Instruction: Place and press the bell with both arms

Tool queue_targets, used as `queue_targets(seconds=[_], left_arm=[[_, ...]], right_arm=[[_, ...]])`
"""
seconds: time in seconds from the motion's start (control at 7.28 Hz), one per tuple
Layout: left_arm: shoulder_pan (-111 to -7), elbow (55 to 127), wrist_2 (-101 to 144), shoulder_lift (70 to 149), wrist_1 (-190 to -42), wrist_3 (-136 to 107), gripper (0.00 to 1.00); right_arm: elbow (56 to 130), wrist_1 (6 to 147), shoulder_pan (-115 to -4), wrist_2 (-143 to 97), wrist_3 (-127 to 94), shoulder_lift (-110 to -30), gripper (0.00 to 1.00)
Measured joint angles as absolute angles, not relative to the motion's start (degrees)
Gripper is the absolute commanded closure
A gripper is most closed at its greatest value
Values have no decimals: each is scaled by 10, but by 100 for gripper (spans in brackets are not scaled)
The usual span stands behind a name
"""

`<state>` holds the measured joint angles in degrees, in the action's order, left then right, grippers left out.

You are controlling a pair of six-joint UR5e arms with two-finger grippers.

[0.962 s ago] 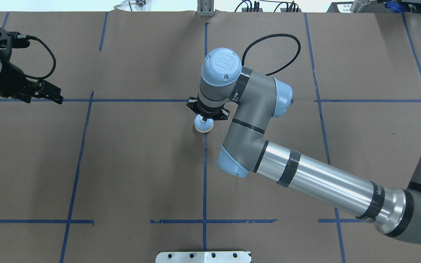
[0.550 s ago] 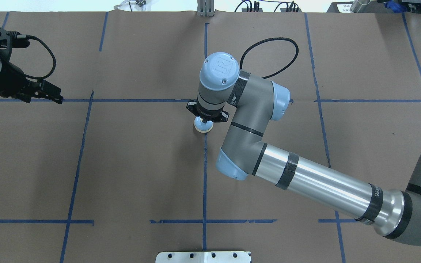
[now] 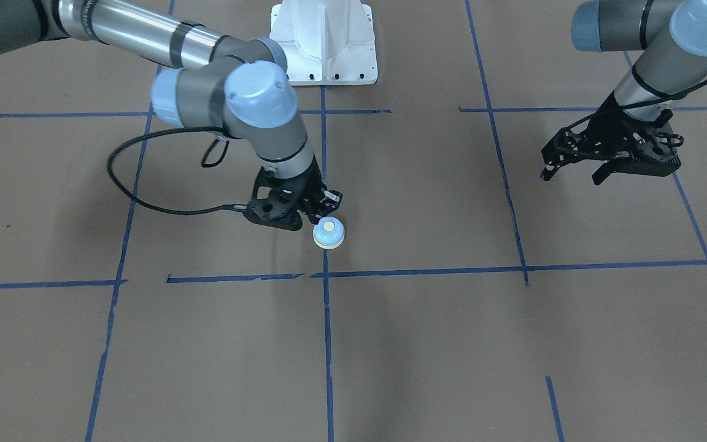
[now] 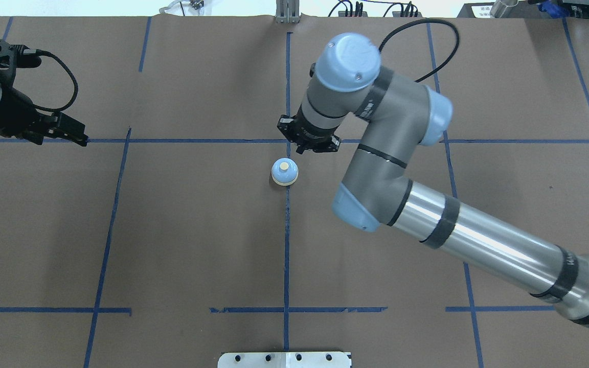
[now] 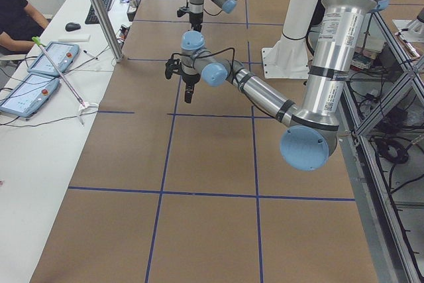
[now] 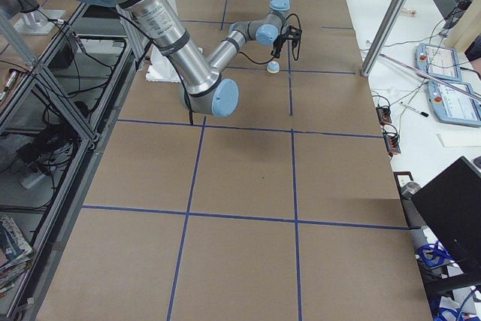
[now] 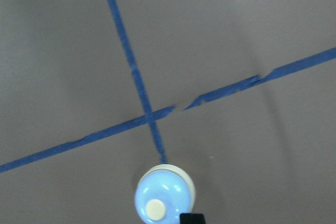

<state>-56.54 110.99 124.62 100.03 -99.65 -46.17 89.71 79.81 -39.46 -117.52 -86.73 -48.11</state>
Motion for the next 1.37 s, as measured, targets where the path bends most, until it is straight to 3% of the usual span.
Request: queue_targets(seconds=[0.27,0.55,0.82,1.37], left_arm=[[-568,1110,1246,991,-997,-443,0],[-594,1107,1247,961,-995,-336,0],[-663,1100,1262,913,-993,-173,0],[-817,1087,1336,811,-984,41,0]], right_arm=[[1042,804,-466,-1237,-810,-624,0],[1128,801,-524,-1262,-724,-756,0],[1165,797,-600,-1285,-586,-863,0],[1130,804,-815,-1372,-200,-1026,0]])
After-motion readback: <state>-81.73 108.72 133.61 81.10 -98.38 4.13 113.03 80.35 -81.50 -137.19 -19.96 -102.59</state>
